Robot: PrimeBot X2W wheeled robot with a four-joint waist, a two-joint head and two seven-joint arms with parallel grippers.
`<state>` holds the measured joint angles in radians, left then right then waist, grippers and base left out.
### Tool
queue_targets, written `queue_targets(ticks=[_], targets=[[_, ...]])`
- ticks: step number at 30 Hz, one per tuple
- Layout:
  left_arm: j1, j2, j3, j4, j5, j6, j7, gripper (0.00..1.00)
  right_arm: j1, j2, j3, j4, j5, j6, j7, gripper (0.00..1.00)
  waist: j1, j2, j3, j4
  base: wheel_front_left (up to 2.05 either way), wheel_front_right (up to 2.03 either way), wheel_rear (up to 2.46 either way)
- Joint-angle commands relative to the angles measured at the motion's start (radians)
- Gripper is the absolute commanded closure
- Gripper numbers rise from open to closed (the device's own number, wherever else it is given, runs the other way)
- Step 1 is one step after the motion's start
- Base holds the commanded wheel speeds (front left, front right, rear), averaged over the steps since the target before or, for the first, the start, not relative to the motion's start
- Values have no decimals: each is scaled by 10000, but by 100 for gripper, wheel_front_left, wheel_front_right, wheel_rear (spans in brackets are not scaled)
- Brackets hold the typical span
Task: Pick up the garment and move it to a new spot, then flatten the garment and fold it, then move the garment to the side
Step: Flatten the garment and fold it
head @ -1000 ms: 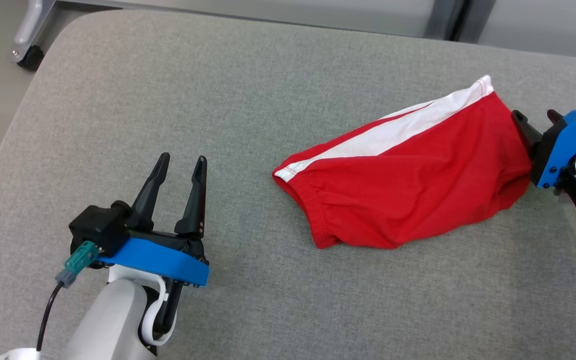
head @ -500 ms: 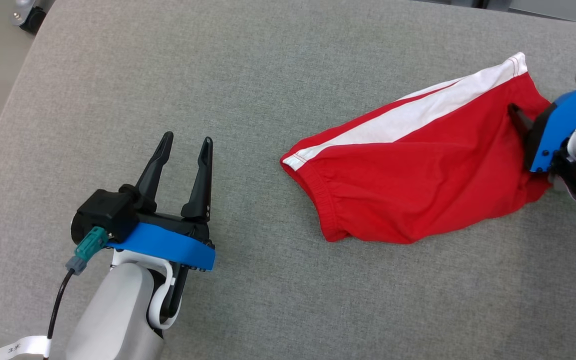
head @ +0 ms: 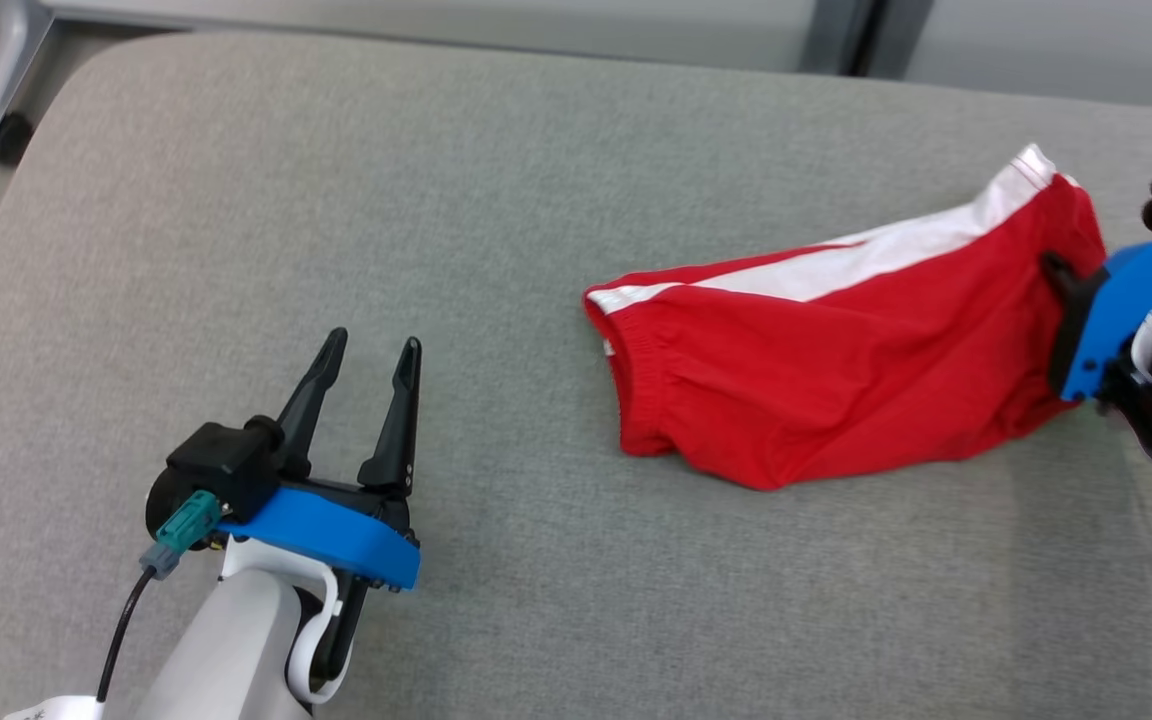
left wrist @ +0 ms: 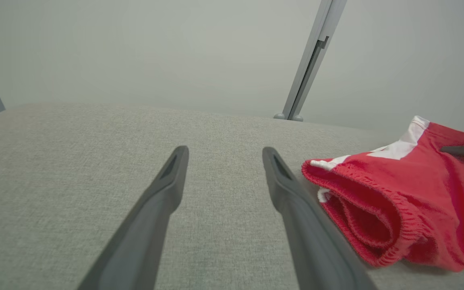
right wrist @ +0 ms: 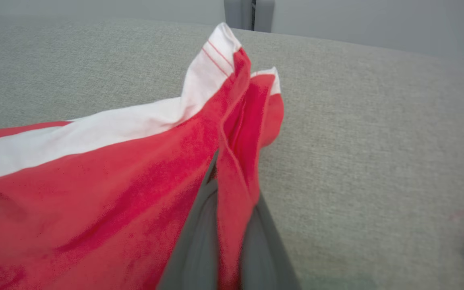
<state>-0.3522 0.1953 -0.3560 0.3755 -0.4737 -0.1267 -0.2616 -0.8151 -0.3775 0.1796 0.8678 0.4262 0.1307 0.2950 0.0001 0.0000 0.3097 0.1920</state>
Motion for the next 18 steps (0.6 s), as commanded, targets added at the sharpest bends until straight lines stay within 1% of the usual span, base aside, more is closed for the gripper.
queue_targets(ticks=[1, 5, 8, 12, 17, 18], targets=[[138, 131, -31, 60, -114, -35, -41, 0, 274, -216, -64, -112, -191, 2, -169, 100, -1, 0, -498, -430, 0, 0, 0], [283, 154, -232, 149, -274, -34, -41, 0, 636, -655, -325, -209, -753, 2, -312, 100, -1, 0, -901, -613, 0, 0, 0], [418, 173, -315, 225, -347, -35, -41, 0, 825, -687, -572, -339, -1216, 4, -270, 100, -1, 0, -1141, -663, 0, 0, 0], [447, 203, -448, 277, -431, -35, -41, 0, 987, -390, -798, -700, -1702, 2, -66, 100, -1, 0, -1356, -620, 0, 0, 0], [544, 213, -542, 282, -513, -36, -41, 0, 1078, 581, -545, -1466, -2190, 2, 562, 100, -1, 0, -1518, -481, 0, 0, 0], [544, 213, -542, 282, -513, -36, -41, 0, 1078, 581, -545, -1466, -2190, 2, 562, 100, -1, 0, -1518, -481, 0, 0, 0]])
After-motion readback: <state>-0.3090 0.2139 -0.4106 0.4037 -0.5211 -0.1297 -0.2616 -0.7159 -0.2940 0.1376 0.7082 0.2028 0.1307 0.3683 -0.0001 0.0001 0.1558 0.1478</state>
